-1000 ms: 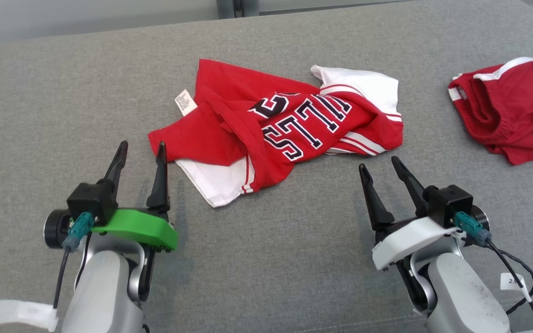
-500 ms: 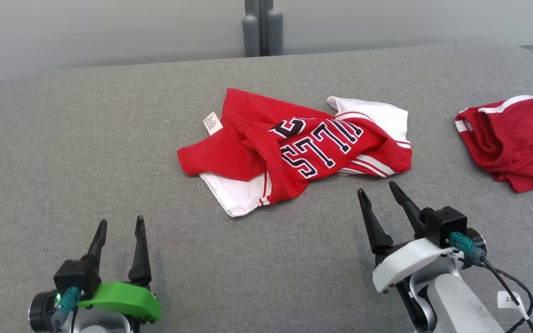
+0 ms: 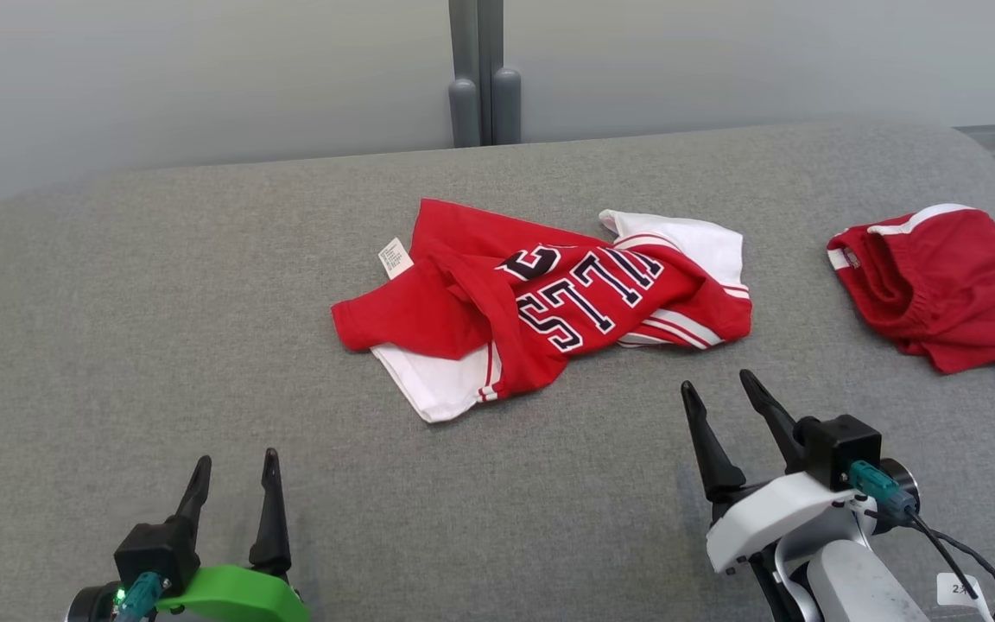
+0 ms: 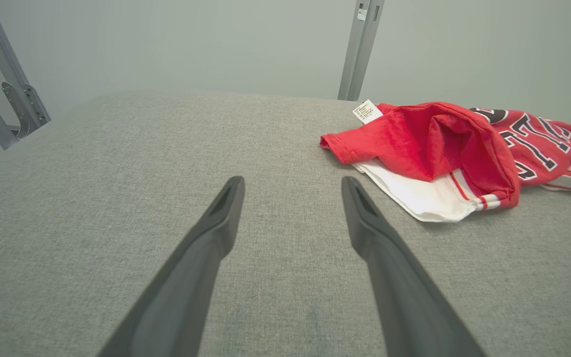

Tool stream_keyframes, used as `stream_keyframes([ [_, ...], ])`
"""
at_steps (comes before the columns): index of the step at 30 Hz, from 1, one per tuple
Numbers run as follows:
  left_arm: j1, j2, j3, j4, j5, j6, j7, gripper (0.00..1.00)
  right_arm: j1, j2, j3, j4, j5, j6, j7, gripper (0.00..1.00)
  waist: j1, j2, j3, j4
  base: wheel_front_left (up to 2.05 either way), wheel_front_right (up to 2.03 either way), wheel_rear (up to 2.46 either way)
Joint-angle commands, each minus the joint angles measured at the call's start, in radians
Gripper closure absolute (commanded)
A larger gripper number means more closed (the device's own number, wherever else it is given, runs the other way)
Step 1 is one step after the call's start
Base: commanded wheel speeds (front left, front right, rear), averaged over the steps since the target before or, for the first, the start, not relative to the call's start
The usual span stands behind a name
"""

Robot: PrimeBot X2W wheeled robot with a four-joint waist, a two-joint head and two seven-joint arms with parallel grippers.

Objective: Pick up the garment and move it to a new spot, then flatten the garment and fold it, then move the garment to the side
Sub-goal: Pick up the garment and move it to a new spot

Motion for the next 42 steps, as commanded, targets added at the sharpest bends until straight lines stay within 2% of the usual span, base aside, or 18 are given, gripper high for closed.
stream_keyframes([
  [1,-0.005,0.001,-0.004,0.002,-0.005,0.002,0.000,0.00,0.010,-0.003,-0.003,-0.004,-0.004,-0.002,0.000,0.00,0.0000,-0.0001,0.006,-0.006,0.00,0.00,0.00],
  [10,-0.178,0.002,-0.034,0.074,0.002,-0.022,0.000,0.00,-0.039,-0.003,-0.010,-0.019,-0.020,-0.002,0.000,0.00,0.0000,-0.0001,0.107,-0.052,0.00,0.00,0.00],
  [23,-0.492,0.035,0.012,0.375,0.022,-0.057,0.000,0.00,-0.099,-0.002,-0.017,-0.041,-0.035,-0.002,0.000,0.00,0.0000,-0.0001,0.242,-0.133,0.00,0.00,0.00],
  [29,-0.593,0.051,0.030,0.499,-0.001,-0.065,0.000,0.00,-0.117,-0.002,-0.022,-0.049,-0.035,-0.002,0.000,0.00,0.0000,-0.0001,0.281,-0.159,0.00,0.00,0.00],
  [36,-0.617,0.057,0.026,0.578,0.001,-0.065,0.000,0.00,-0.119,-0.002,-0.026,-0.054,-0.035,-0.002,0.000,0.00,0.0000,-0.0001,0.291,-0.166,0.00,0.00,0.00],
  [37,-0.619,0.057,0.026,0.590,-0.002,-0.065,0.000,0.09,-0.120,-0.002,-0.027,-0.054,-0.034,-0.002,0.000,0.00,0.0000,-0.0001,0.291,-0.166,0.00,0.00,0.00],
  [39,-0.623,0.057,0.025,0.604,-0.002,-0.065,0.001,0.58,-0.122,-0.002,-0.027,-0.051,-0.033,-0.002,0.000,0.00,0.0000,-0.0001,0.292,-0.164,0.00,0.00,0.00],
  [41,-0.623,0.059,0.011,0.588,0.013,-0.066,0.000,1.00,-0.124,-0.002,-0.029,-0.050,-0.033,-0.002,0.000,0.00,0.0000,-0.0001,0.291,-0.161,0.00,0.00,0.00],
  [42,-0.621,0.059,0.012,0.566,0.012,-0.066,0.000,1.00,-0.125,-0.002,-0.030,-0.050,-0.032,-0.002,0.000,0.00,0.0000,-0.0001,0.291,-0.158,0.00,0.00,0.00],
])
